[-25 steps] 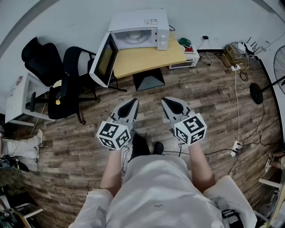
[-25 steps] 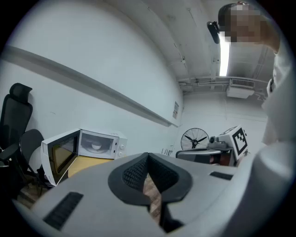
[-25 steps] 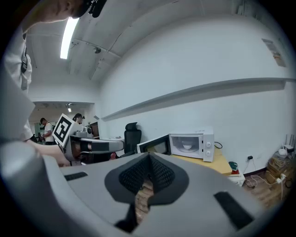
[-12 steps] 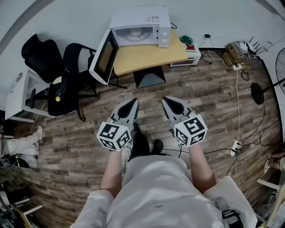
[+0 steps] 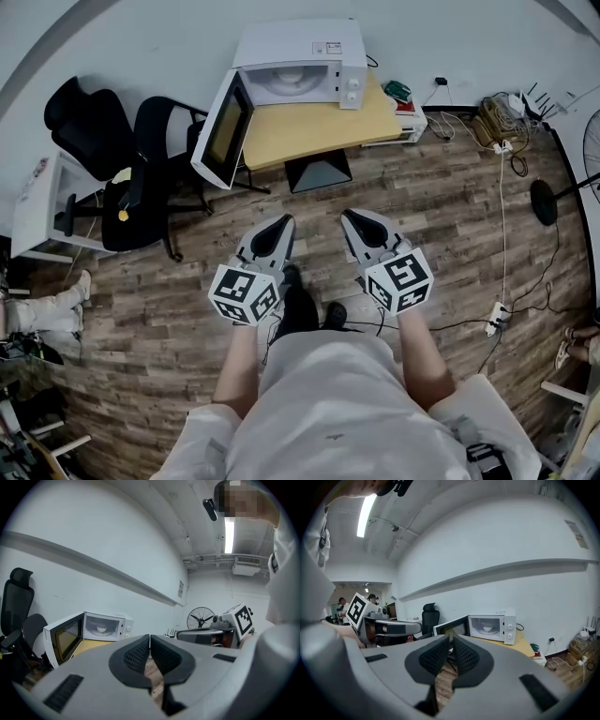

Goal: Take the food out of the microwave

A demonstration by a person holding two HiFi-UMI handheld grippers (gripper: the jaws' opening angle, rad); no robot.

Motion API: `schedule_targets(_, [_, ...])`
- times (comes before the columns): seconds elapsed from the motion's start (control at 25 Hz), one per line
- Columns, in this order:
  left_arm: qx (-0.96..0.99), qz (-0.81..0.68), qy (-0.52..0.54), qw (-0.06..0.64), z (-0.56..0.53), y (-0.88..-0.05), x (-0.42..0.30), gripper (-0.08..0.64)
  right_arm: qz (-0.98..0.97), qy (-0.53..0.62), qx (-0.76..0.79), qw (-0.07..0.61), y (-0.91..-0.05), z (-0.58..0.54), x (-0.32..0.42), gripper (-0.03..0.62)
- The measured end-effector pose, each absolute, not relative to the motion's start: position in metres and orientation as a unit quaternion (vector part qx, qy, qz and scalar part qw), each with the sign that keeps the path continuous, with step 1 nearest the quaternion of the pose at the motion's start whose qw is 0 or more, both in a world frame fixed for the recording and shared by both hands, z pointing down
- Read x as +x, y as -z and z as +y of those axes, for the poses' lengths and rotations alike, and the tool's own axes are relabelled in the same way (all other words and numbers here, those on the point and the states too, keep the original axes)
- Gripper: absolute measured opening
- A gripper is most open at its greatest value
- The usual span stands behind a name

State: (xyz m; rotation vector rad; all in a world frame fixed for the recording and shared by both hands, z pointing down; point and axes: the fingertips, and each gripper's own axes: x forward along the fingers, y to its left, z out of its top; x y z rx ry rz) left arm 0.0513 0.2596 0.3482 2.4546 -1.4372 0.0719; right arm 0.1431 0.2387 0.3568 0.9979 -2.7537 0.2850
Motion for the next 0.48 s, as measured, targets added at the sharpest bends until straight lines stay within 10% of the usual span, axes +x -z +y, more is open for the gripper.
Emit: schedule_targets(0.48, [0.863,-0.486,-0.036,0.134,0.189,-0.344,0.010,0.019,-0.932,-0.095,0.335,0.106,-0.349,0.171,0.093,0.098])
